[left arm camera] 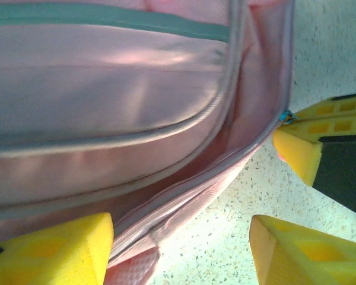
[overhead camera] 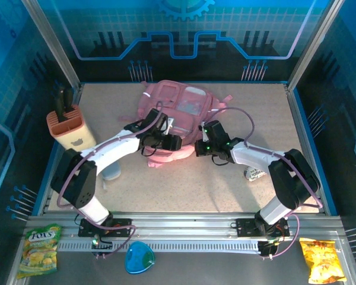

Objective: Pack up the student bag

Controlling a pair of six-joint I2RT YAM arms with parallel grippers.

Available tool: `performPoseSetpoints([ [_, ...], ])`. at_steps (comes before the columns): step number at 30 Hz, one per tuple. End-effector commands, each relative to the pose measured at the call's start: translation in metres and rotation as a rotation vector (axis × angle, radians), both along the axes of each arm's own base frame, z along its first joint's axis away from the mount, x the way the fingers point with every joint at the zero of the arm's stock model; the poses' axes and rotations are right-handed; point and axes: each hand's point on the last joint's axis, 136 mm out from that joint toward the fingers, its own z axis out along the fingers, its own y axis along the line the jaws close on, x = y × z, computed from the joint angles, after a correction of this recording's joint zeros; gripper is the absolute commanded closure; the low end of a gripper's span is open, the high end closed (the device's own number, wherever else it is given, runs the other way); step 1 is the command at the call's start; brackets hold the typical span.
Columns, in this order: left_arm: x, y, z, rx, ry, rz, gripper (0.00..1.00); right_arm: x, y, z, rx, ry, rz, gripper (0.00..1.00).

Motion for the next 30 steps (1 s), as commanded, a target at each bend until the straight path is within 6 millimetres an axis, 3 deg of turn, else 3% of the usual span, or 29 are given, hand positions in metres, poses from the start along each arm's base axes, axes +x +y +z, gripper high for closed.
performPoseSetpoints([
  [1, 0.003, -0.018, 0.002, 0.054, -0.067, -0.157, 0.38, 0.0, -0.003, 0.005, 0.054, 0.0, -0.018, 1.0],
  [7, 0.011, -0.024, -0.014, 0.121, -0.062, -0.22, 0.37, -0.003, -0.01, -0.005, 0.097, 0.033, -0.046, 1.0],
  [18, 0.008, -0.032, -0.037, 0.153, -0.001, -0.326, 0.4, -0.004, -0.012, -0.009, 0.12, 0.054, -0.052, 1.0],
  [25, -0.003, -0.035, -0.037, 0.13, 0.018, -0.378, 0.47, -0.002, -0.014, -0.008, 0.124, 0.056, -0.059, 1.0],
  [30, -0.009, -0.033, -0.032, 0.127, 0.014, -0.403, 0.59, -0.001, -0.014, -0.007, 0.126, 0.059, -0.062, 1.0],
])
